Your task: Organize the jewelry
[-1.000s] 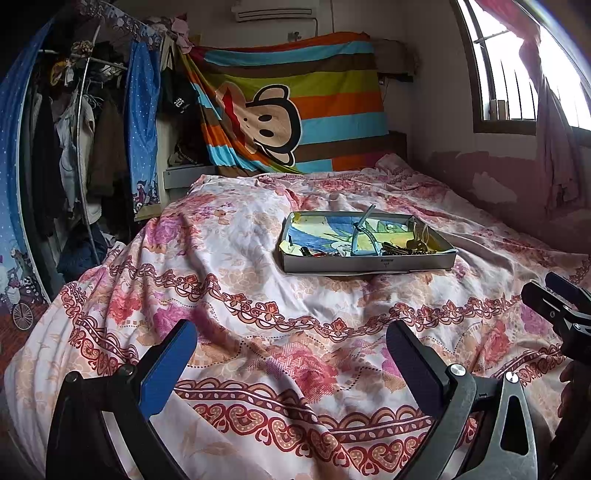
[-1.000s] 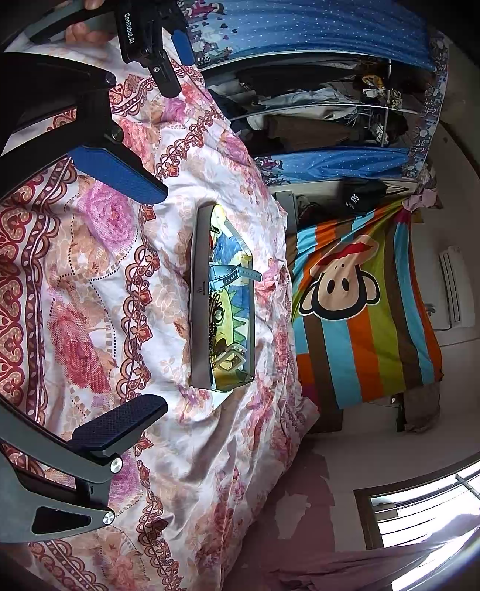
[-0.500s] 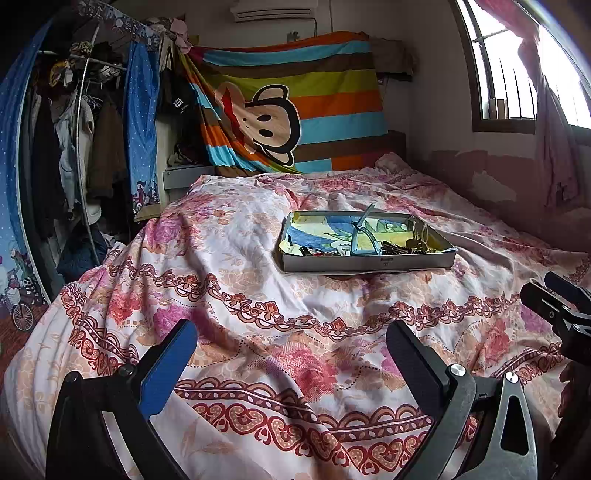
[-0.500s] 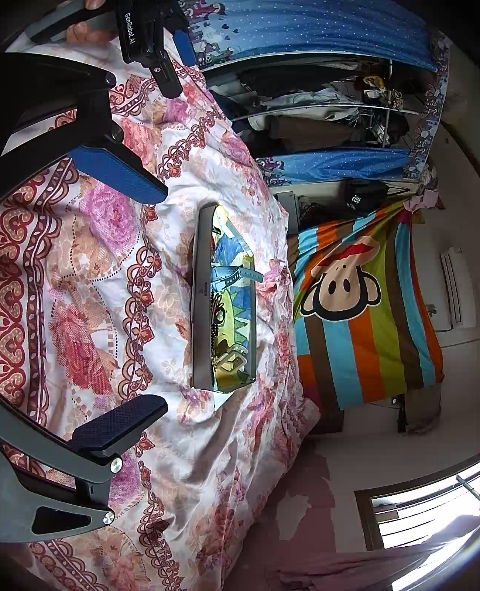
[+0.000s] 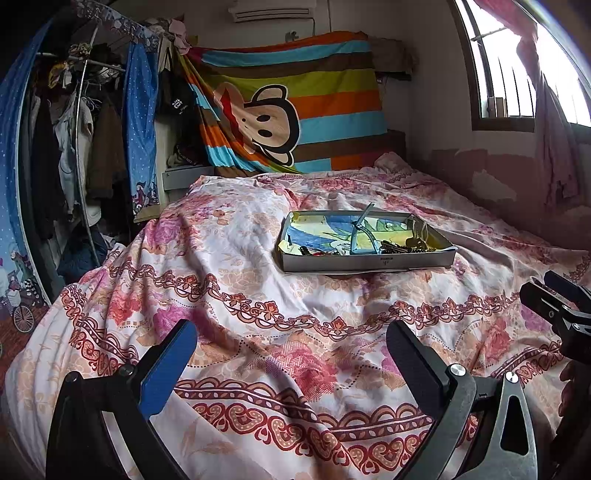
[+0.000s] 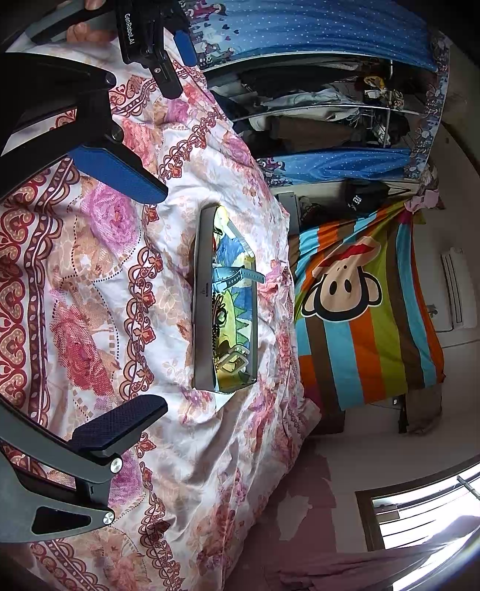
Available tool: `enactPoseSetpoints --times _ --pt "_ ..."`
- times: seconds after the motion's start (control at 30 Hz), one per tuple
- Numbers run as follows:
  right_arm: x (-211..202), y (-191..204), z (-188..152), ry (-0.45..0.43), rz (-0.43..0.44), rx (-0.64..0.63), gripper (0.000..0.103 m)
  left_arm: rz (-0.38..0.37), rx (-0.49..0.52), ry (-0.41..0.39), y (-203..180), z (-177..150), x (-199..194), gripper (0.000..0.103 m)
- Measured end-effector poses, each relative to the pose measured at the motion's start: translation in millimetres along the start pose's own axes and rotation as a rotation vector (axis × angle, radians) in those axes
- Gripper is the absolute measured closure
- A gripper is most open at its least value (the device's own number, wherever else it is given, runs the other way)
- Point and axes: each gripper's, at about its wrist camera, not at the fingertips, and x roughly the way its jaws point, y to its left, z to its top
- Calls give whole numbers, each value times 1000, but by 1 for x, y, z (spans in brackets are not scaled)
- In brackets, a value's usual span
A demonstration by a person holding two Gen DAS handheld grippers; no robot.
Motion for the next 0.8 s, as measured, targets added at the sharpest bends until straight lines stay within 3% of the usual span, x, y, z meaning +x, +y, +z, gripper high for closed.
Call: enactPoseSetpoints --times 0.8 --pt "-1 0 -1 6 2 1 1 0 65 11 -8 -1 -1 0"
